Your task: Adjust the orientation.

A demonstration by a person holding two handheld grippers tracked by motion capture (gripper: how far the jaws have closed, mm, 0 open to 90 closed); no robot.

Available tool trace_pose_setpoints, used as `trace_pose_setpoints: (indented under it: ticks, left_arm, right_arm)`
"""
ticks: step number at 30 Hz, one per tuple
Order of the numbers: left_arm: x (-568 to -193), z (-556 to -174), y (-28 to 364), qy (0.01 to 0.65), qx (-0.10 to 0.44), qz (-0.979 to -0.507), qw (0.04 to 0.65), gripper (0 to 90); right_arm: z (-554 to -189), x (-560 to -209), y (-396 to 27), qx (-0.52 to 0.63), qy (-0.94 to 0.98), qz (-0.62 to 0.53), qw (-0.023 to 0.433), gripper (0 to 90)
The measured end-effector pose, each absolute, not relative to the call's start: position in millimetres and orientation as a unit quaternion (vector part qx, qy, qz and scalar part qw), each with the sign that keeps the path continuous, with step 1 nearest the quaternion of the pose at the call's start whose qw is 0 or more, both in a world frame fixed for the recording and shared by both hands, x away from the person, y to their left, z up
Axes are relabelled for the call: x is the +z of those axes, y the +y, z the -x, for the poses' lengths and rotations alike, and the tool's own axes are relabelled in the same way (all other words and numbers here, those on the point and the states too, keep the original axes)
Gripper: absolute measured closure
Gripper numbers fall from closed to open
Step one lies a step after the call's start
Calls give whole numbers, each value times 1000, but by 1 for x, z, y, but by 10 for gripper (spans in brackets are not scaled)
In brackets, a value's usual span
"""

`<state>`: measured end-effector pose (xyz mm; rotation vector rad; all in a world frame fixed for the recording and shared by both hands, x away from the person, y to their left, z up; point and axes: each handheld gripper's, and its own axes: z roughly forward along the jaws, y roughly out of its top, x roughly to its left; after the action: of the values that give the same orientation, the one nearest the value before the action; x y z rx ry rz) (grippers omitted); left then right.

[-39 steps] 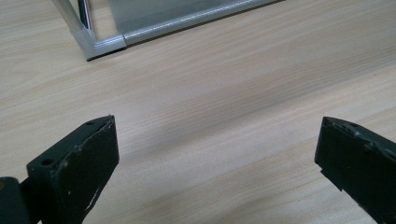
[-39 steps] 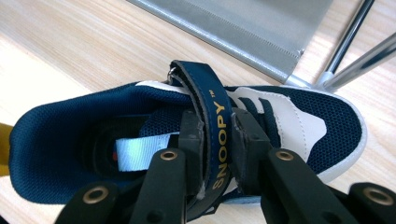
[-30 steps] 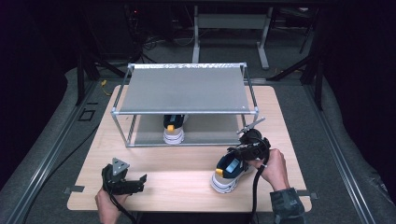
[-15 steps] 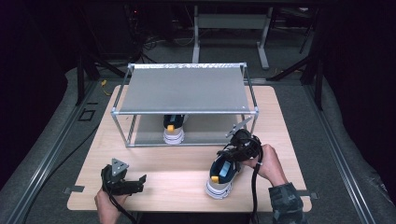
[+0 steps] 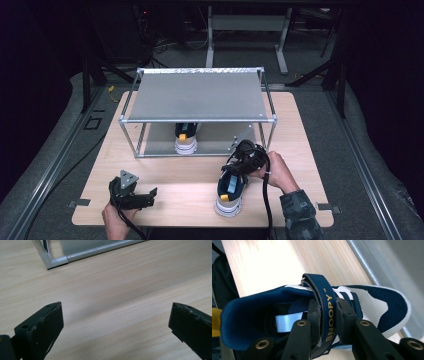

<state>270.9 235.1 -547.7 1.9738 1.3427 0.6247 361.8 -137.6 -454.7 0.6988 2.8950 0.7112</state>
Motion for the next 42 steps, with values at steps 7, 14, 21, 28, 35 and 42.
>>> trace_pose_setpoints:
  ticks: [7, 14, 21, 28, 35, 42]
  left_arm:
    - [-550, -271, 232, 511, 236, -758, 330, 0]
    - [-549, -270, 232, 512, 238, -757, 329, 0]
    - [-548, -270, 231, 510, 237, -759, 328, 0]
    - [-549, -272, 228, 508, 237, -761, 328, 0]
    - [-548, -271, 230, 509, 235, -761, 327, 0]
    - [-548, -271, 233, 512, 234, -759, 327, 0]
  right_arm:
    - [-358, -466, -140, 230, 933, -269, 58, 652]
    - [-348, -466, -143, 240, 917, -311, 73, 385]
    - [-323, -456, -158, 278, 869, -394, 113, 245]
    - [-308, -472, -158, 278, 846, -443, 103, 287]
    - [-306, -481, -160, 279, 845, -445, 103, 527]
    - [-305, -475, -166, 260, 860, -423, 118, 623]
